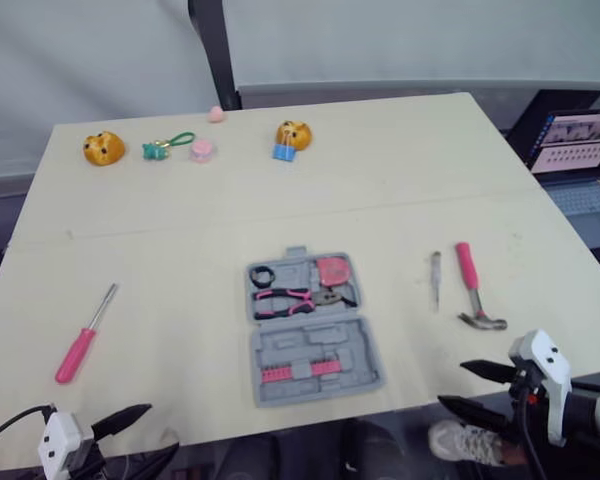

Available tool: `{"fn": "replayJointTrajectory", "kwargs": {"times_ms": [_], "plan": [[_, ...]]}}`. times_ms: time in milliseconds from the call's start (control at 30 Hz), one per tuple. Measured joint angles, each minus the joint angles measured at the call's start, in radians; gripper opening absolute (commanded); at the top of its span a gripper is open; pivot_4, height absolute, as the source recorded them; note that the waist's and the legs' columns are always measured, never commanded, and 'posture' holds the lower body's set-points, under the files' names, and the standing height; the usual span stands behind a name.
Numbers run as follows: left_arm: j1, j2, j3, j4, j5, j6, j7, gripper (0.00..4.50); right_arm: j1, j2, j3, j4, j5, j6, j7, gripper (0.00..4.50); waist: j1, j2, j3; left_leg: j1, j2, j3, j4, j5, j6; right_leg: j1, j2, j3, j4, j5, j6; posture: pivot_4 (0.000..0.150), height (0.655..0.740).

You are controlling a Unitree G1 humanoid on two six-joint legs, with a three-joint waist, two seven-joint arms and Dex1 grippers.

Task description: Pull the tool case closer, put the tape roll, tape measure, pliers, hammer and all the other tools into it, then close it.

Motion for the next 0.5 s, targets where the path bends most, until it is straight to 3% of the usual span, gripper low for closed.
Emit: {"fn": "replayJointTrajectory", "kwargs": {"times_ms": [200,400,500], "plan": [[-0.014,-0.010,-0.007,0.055,-0.028,-0.080,-0.070,4.50,-0.020,-0.009,0.005,0.007,-0.002,-0.002,0.000,4.49,-0.001,0.000,0.000,0.000,0.000,0.000,0.000,0.000,0.000,0.000,0.000,0.000,0.000,0.000,0.000,0.150,0.7155],[-0.022,0.130,0.095,-0.047,-0.192,-0.053,-0.236,4.50,-0.113,-0.047,0.007,0.033,0.005,0.002,0.006,4.49,-0.001,0.001,0.000,0.001,0.000,0.000,0.003,0.000,0.000,0.001,0.000,0.000,0.002,0.001,0.001,0.150,0.7155],[-0.070,0.141,0.091,-0.075,-0.207,-0.056,-0.269,4.50,-0.145,-0.047,0.028,0.040,0.009,0.008,0.004,4.49,-0.001,0.003,-0.001,0.001,0.000,0.000,0.003,0.000,-0.001,0.001,0.000,0.000,0.002,0.001,0.001,0.150,0.7155]]}}
